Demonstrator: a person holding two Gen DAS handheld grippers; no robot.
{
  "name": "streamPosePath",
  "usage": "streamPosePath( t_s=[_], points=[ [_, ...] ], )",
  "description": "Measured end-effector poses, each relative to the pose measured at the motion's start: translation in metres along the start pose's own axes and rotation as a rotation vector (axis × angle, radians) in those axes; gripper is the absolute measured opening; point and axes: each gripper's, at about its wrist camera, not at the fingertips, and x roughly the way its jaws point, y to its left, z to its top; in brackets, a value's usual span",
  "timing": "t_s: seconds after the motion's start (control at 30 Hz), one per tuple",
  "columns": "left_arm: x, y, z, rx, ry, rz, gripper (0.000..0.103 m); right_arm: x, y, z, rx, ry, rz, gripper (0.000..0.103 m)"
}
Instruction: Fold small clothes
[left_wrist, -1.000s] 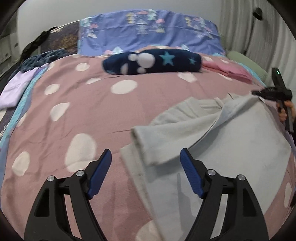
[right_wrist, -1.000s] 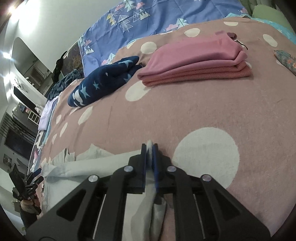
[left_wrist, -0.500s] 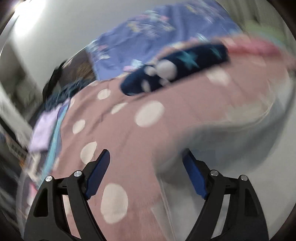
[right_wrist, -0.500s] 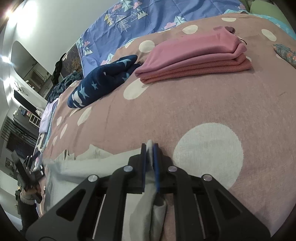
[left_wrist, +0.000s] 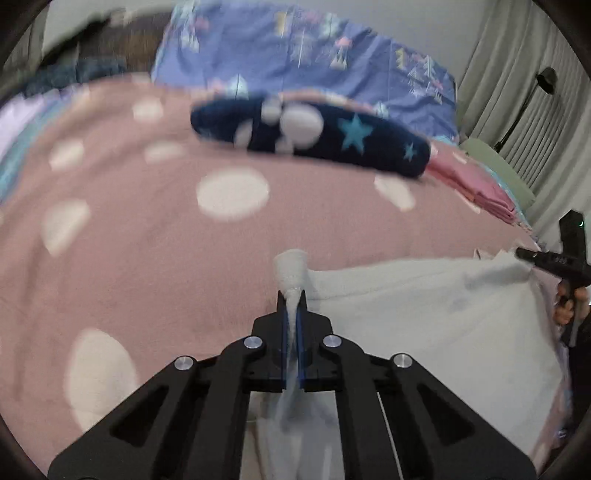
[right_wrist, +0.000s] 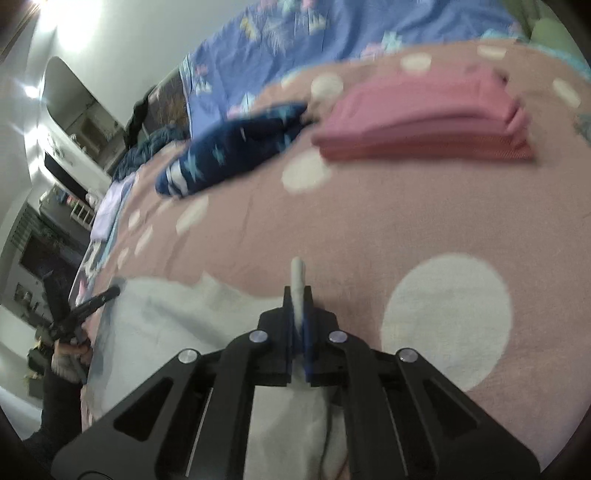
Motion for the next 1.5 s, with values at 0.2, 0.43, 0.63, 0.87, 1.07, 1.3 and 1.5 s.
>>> streamPosePath(
  t_s=[0.2, 0.43, 0.63, 0.87, 1.07, 1.3, 1.5],
  points=[
    [-0.029, 0.001, 0.007, 0.032, -0.091, 0.055, 0.006, -0.008, 0.003, 0.013, -0.01, -0.059, 0.004, 0.007],
    [0.006, 0.014, -0.015, 0.003, 0.036, 0.21, 0.04, 0.016, -0.036, -0.004, 0.121, -0.019, 0.015, 0.015],
    [-0.038, -0.051, -0.017, 0.156, -0.059, 0.24, 0.057, -0.007, -0.047, -0.02, 0.114, -0.049, 0.048, 0.02],
    [-0.047, -0.226, -0.07, 0.394, 0.007, -0.144, 0.065, -0.01, -0.059, -0.031, 0.146, -0.076, 0.133, 0.02],
    [-0.031, -0.349, -0.128, 0.634, 0.081, -0.267, 0.072, -0.019, -0.059, -0.033, 0.12, -0.063, 0.151, 0.021],
    [-0.016, -0.407, -0.159, 0.848, 0.08, -0.121, 0.076, -0.021, -0.057, -0.033, 0.109, -0.016, 0.179, 0.027],
    [-0.01, -0.422, -0.153, 0.86, 0.072, -0.05, 0.023, -0.025, -0.059, -0.033, 0.112, 0.002, 0.191, 0.03]
  ],
)
